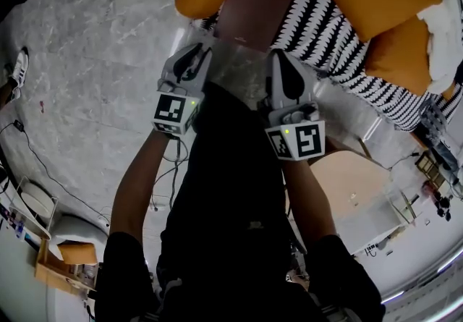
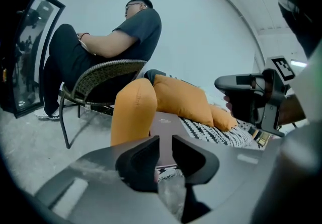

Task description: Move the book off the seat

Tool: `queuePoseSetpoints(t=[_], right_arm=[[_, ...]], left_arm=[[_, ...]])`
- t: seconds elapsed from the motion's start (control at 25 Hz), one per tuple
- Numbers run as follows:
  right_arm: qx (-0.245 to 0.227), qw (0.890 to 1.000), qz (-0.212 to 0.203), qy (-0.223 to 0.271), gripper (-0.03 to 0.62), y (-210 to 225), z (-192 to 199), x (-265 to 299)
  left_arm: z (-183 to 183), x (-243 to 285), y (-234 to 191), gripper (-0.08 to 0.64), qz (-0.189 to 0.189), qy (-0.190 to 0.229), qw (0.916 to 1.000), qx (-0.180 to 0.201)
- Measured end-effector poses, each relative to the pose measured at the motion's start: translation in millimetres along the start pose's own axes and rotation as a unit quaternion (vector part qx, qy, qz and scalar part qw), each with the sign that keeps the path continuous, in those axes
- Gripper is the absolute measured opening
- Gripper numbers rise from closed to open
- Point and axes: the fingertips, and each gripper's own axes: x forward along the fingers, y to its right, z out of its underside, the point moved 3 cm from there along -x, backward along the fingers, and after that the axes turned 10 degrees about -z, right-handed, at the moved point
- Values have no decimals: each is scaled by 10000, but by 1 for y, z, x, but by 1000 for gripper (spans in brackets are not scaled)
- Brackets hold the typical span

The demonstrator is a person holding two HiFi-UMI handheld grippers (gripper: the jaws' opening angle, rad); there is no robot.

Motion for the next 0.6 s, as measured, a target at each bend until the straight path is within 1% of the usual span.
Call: queuePoseSetpoints(t=[0.2,0.32,0.44,0.52,0.6], right_arm=[[-14,10000,54,80,8,13,12,7],[-50,9999,54,103,8,17,20,11],[-89,9999,57,108,9,21,25,12],[-100,9998,97,129,8,27,26,12],[-95,9998,113,140,9,31,29,13]], left_arm=[[21,21,-4,123,204,-91,9997,6],[35,34,-7,138,352,-184,9992,-80],[45,44,-8,195,483,-252,9985,-101],[52,52,-8,212,569,-363,9976,-125],[56,59,-8,219,647,-388,9969,-218]])
